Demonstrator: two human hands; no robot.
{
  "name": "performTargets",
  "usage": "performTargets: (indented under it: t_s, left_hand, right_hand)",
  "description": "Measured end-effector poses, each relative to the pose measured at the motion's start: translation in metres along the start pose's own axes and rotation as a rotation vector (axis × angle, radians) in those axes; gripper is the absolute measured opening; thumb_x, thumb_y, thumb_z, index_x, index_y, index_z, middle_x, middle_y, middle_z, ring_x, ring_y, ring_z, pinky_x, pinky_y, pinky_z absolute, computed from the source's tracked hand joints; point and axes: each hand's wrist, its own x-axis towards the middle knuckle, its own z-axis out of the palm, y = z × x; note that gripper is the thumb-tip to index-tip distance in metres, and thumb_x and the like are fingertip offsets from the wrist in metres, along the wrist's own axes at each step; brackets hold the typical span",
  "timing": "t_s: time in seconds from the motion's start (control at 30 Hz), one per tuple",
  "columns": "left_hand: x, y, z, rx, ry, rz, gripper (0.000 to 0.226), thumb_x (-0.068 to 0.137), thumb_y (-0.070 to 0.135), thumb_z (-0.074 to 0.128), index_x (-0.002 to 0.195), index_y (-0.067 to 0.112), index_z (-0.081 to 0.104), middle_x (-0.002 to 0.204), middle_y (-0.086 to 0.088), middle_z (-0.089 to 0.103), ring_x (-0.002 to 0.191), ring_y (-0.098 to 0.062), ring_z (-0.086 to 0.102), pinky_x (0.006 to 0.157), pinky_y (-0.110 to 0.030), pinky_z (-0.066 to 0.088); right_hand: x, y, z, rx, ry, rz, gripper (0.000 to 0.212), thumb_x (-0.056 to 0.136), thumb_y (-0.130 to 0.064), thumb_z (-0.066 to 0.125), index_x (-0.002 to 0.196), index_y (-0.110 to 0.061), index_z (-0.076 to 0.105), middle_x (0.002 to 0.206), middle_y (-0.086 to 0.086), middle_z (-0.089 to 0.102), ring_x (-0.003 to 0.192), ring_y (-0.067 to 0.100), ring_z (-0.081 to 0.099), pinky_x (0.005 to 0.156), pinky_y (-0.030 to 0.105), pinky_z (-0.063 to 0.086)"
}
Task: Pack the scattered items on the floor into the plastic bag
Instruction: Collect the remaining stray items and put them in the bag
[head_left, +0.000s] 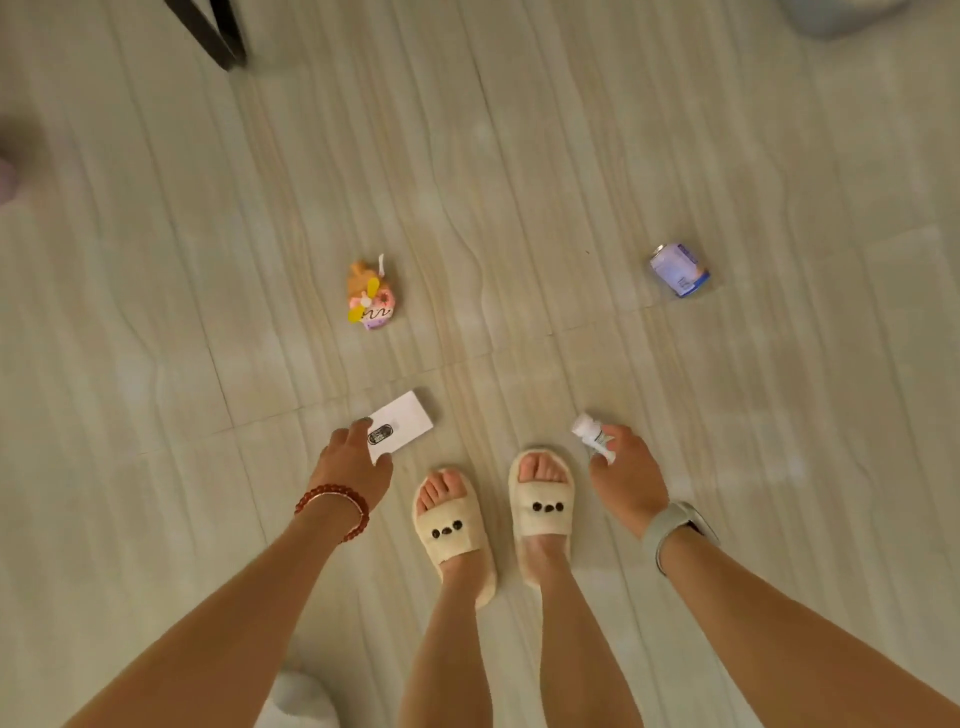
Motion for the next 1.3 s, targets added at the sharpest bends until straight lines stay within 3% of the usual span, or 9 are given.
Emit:
performTargets:
  t_s: [0.3,0.4,0.5,0.67,0.83,0.93,1.13,1.23,1.3]
  left_hand:
    - [0.205,-0.052,0.154,0.300,0.063,-0.048,0.099,0.077,0.047,0.063,0.144,0.015,-0.003,0.154,-0.009,0.004,0.141,-0.029,0.007,0.112,-0.047,0.022]
    - [0.215,-0.064,0.174,0.393,0.216,0.029,0.094,0.067,0.045,0.073,0.139,0.013,0.021,0.140,-0.013,0.035,0.128,-0.034,0.033,0.103,-0.054,0.027]
    - [0.208,-0.063,0.171,0.398,0.237,0.036,0.084,0.063,0.041,0.074,0.130,0.010,0.035,0.123,-0.016,0.050,0.114,-0.038,0.045,0.100,-0.054,0.030]
    - [0.153,-0.030,0.133,0.059,0.134,-0.065,0.084,0.065,0.049,0.068,0.130,0.015,0.028,0.120,-0.013,0.044,0.109,-0.033,0.047,0.098,-0.041,0.036]
    - [0.083,0.004,0.069,-0.300,0.114,-0.204,0.080,0.066,0.055,0.064,0.126,0.017,0.027,0.109,-0.004,0.039,0.104,-0.028,0.049,0.091,-0.043,0.045]
    - [0.042,0.006,0.024,-0.534,0.213,-0.246,0.087,0.069,0.056,0.062,0.133,0.014,0.022,0.121,-0.009,0.039,0.112,-0.029,0.046,0.095,-0.045,0.043]
    - [-0.067,-0.054,-0.045,-0.908,0.325,-0.345,0.097,0.066,0.063,0.058,0.141,0.017,0.015,0.131,-0.009,0.036,0.118,-0.029,0.045,0.098,-0.040,0.041]
    - [-0.135,-0.110,-0.054,-1.059,0.382,-0.434,0.088,0.069,0.059,0.056,0.137,0.015,0.022,0.118,-0.008,0.040,0.103,-0.027,0.049,0.085,-0.029,0.041]
    - [-0.186,-0.151,-0.049,-1.159,0.458,-0.516,0.089,0.066,0.055,0.053,0.138,0.016,0.019,0.113,-0.006,0.036,0.102,-0.027,0.046,0.083,-0.027,0.037]
  right_hand:
    - [0.209,0.112,0.129,-0.695,0.064,0.157,0.058,0.082,-0.018,0.058,0.132,-0.014,0.028,0.133,0.013,0.036,0.124,0.033,0.037,0.095,0.049,0.040]
    - [0.222,0.133,0.141,-0.736,0.109,0.115,0.046,0.078,-0.016,0.065,0.117,-0.003,0.043,0.112,0.022,0.051,0.103,0.041,0.052,0.071,0.045,0.047]
    - [0.212,0.127,0.140,-0.689,0.043,0.109,0.049,0.081,-0.023,0.062,0.122,-0.006,0.040,0.115,0.019,0.051,0.106,0.039,0.050,0.074,0.043,0.045]
    - [0.168,0.069,0.124,-0.452,-0.151,-0.089,0.059,0.080,-0.036,0.061,0.126,-0.014,0.033,0.122,0.009,0.050,0.108,0.032,0.051,0.087,0.042,0.047]
    - [0.110,-0.035,0.094,-0.424,-0.234,-0.253,0.051,0.081,-0.036,0.057,0.121,-0.017,0.032,0.109,0.003,0.059,0.090,0.025,0.060,0.070,0.033,0.046]
    - [0.067,-0.100,0.072,-0.484,-0.282,-0.396,0.049,0.082,-0.038,0.056,0.121,-0.020,0.034,0.109,0.002,0.059,0.090,0.025,0.060,0.069,0.031,0.045]
    - [-0.059,-0.179,0.055,-0.529,-0.357,-0.618,0.054,0.080,-0.032,0.062,0.126,-0.021,0.034,0.110,0.004,0.054,0.085,0.022,0.056,0.069,0.030,0.041]
    - [-0.126,-0.190,0.069,-0.476,-0.407,-0.638,0.062,0.081,-0.022,0.062,0.133,-0.021,0.029,0.115,0.006,0.050,0.085,0.023,0.057,0.073,0.034,0.047]
    - [-0.171,-0.190,0.086,-0.403,-0.465,-0.631,0.059,0.081,-0.012,0.061,0.132,-0.018,0.031,0.113,0.010,0.051,0.080,0.020,0.058,0.066,0.025,0.050]
